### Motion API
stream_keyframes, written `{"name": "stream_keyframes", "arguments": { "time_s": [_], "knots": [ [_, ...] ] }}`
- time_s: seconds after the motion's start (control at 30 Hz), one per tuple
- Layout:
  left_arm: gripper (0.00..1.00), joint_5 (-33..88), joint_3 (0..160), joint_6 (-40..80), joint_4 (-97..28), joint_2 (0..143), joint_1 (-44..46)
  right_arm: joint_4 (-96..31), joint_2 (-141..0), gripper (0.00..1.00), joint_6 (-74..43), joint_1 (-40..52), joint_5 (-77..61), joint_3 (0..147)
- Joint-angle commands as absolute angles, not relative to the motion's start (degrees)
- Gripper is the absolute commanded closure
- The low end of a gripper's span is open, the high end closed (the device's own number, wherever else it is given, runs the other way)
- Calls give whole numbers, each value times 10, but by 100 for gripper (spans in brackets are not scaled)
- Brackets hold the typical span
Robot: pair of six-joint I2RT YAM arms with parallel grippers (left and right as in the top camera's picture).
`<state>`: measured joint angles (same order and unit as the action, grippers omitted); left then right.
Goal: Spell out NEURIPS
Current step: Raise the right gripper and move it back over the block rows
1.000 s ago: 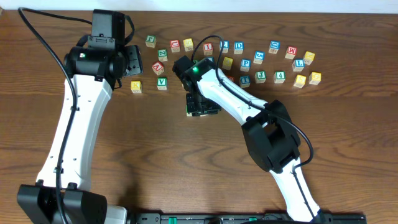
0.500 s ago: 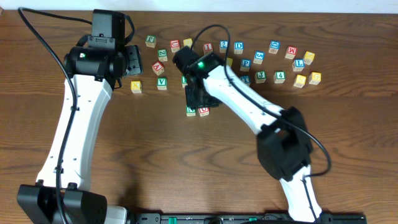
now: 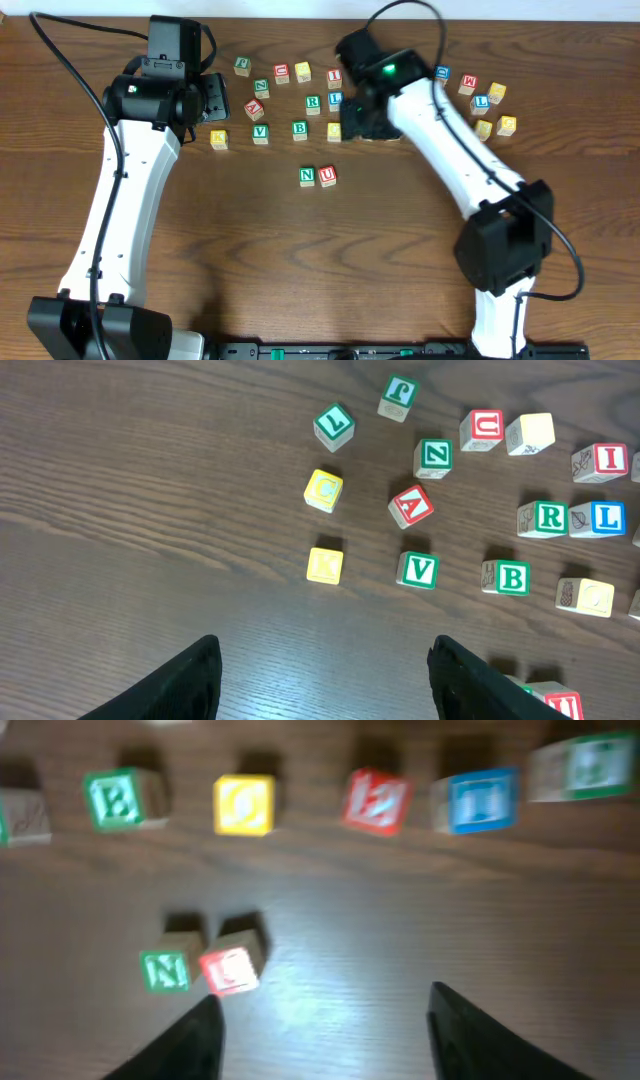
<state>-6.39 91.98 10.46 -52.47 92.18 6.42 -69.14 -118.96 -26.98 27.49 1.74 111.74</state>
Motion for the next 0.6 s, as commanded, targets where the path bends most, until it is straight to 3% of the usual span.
{"name": "stream_keyframes", "arguments": {
  "time_s": [0.0, 0.2, 0.3, 0.57],
  "knots": [
    [35, -71, 919, 106, -526, 926, 61, -692, -1153, 31, -253, 243, 20, 1127],
    [35, -67, 919, 115, -527, 926, 62, -694, -1150, 16, -251, 201, 20, 1127],
    [35, -67, 919, 114, -527, 926, 62, -694, -1150, 1, -251, 187, 20, 1127],
    [35, -65, 919, 117, -527, 926, 62, -692, -1150, 1, -252, 169, 20, 1127]
  ]
}}
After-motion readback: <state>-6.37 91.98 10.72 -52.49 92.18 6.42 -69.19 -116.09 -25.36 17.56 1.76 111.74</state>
